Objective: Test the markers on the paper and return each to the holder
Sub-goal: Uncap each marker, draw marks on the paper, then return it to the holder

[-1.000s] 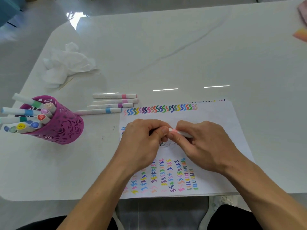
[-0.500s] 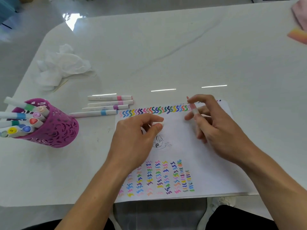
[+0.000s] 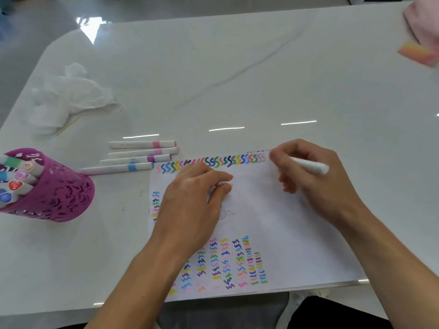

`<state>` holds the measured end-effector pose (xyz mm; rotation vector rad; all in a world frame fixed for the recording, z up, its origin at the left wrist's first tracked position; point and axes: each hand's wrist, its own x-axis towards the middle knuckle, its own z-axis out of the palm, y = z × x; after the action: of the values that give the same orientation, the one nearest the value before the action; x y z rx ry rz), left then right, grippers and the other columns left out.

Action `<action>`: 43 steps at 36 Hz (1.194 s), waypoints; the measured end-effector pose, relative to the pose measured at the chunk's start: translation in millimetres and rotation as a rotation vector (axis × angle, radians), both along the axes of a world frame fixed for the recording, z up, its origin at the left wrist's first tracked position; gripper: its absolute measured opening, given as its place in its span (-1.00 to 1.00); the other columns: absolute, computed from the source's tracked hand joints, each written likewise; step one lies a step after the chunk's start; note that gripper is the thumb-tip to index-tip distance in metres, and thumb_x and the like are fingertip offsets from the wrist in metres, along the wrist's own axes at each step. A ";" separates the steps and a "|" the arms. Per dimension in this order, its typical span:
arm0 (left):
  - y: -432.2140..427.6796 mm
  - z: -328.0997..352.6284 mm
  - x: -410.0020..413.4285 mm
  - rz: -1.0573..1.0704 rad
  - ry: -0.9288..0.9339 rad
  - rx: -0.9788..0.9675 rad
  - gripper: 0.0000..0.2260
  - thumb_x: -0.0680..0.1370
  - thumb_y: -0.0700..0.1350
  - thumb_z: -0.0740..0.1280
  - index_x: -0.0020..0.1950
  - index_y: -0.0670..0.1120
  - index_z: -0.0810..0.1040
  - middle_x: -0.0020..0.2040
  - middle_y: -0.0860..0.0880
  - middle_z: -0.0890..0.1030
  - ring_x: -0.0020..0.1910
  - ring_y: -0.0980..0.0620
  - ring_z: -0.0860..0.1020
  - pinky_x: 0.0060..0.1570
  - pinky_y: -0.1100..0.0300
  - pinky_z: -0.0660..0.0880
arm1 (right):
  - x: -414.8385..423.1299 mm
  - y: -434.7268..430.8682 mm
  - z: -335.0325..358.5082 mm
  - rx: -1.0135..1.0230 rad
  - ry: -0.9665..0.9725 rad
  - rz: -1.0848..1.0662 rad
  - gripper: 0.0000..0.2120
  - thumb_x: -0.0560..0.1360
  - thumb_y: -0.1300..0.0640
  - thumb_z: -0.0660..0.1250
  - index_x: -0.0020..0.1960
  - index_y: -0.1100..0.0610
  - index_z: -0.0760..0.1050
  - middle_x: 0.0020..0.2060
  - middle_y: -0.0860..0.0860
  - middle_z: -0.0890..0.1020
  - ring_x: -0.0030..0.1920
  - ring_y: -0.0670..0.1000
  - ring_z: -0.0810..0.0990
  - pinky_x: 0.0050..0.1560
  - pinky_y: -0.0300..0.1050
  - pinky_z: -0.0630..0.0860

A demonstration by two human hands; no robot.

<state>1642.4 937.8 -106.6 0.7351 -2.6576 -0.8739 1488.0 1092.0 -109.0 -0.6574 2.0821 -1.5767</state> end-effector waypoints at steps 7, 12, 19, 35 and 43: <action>-2.6 -3.3 1.3 -0.003 -0.030 -0.001 -0.86 0.59 -0.05 0.40 0.11 0.08 0.70 -0.05 0.21 0.58 -0.07 0.21 0.48 -0.04 0.52 0.32 | -5.0 -4.4 -14.3 -0.085 -0.032 -0.126 -0.93 0.60 0.17 0.34 -0.05 0.04 0.57 -0.41 0.11 0.64 -0.50 0.10 0.56 -0.50 -0.16 0.43; -3.9 -5.0 1.6 0.005 -0.031 0.015 -0.87 0.59 -0.02 0.38 0.10 0.10 0.69 -0.04 0.23 0.57 -0.05 0.22 0.47 -0.03 0.52 0.33 | -3.6 -1.1 -18.7 -0.096 0.001 -0.184 -0.77 0.53 0.18 0.48 -0.15 0.04 0.43 -0.40 0.11 0.66 -0.48 0.05 0.60 -0.49 -0.27 0.42; -3.4 -6.5 1.4 0.019 -0.039 0.041 -0.86 0.60 0.00 0.35 0.10 0.12 0.68 -0.01 0.25 0.56 -0.01 0.24 0.46 -0.02 0.55 0.30 | -2.0 -1.8 -17.3 -0.051 0.009 -0.183 -0.72 0.53 0.16 0.51 -0.20 0.07 0.41 -0.36 0.09 0.69 -0.45 0.05 0.65 -0.48 -0.27 0.46; -4.0 -6.8 -1.2 0.024 -0.062 0.039 -0.81 0.61 0.02 0.33 0.18 0.12 0.68 0.00 0.24 0.56 0.00 0.21 0.48 -0.03 0.54 0.29 | -1.5 -5.3 -18.5 0.011 0.034 -0.163 -0.73 0.53 0.19 0.50 -0.20 0.12 0.42 -0.37 0.05 0.69 -0.45 0.01 0.63 -0.42 -0.24 0.50; -4.2 -6.8 -1.1 0.034 -0.077 0.037 -0.78 0.61 0.04 0.32 0.22 0.13 0.66 0.02 0.25 0.55 0.01 0.24 0.46 -0.04 0.58 0.27 | -2.5 -5.2 -19.4 -0.005 0.033 -0.209 -0.74 0.47 0.21 0.50 -0.25 0.12 0.42 -0.40 0.06 0.69 -0.50 0.00 0.60 -0.46 -0.17 0.52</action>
<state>1641.3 933.5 -113.4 0.8370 -2.6939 -0.9052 1485.5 1086.8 -128.4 -0.4835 2.2332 -1.6924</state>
